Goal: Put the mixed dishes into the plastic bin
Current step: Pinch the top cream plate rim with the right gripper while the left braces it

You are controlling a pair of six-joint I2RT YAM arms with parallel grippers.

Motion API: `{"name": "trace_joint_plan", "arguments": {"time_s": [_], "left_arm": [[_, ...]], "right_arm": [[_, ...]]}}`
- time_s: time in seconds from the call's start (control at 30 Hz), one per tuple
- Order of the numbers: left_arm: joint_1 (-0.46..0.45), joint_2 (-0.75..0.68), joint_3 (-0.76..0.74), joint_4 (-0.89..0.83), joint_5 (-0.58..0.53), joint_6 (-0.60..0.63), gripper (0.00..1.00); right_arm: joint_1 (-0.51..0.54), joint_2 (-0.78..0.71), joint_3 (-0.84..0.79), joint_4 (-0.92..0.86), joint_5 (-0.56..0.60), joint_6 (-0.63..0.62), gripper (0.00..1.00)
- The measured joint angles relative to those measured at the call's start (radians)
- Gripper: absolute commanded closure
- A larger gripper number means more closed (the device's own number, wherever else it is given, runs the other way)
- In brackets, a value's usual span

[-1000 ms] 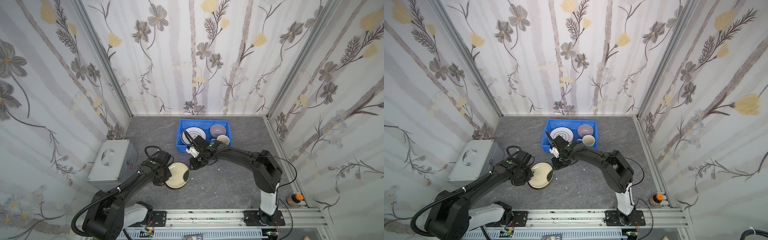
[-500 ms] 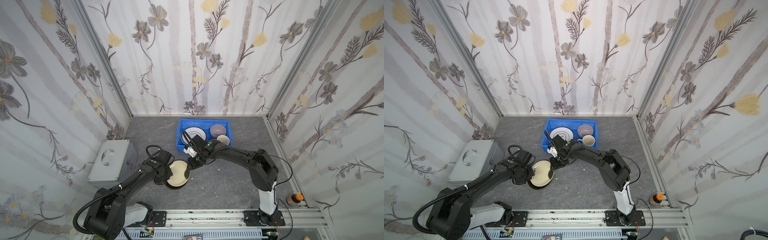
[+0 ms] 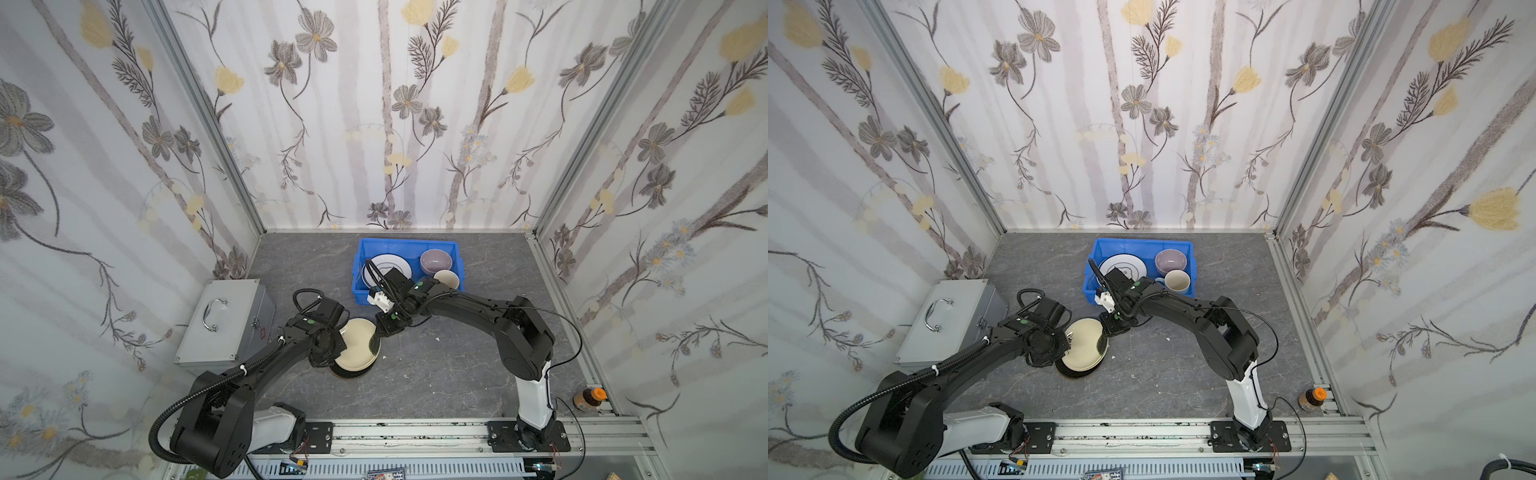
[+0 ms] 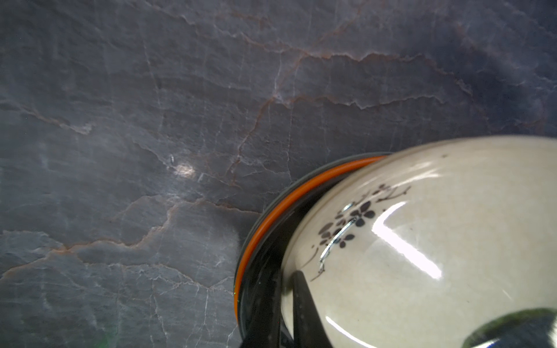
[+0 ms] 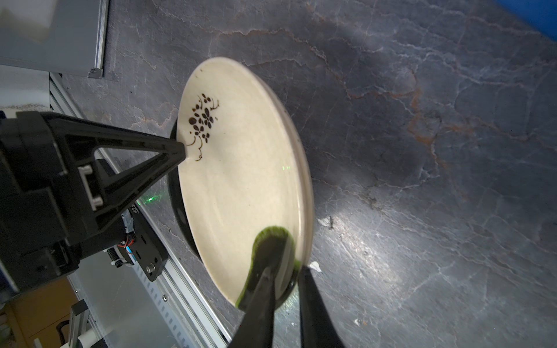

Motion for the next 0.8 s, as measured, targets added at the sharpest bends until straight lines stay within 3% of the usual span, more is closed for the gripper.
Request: {"name": "trace_joint_plan", "arguments": {"time_s": [0.43,0.8], "left_arm": [[0.0,0.04,0.018,0.016,0.003,0.005,0.93],[-0.001,0.069,0.042,0.017,0.014,0.027,0.94]], "right_arm": [[-0.005,0.013,0.011,0.002,-0.059,-0.011,0.81],[-0.021,0.032,0.014,0.013,-0.109,-0.01,0.85]]}}
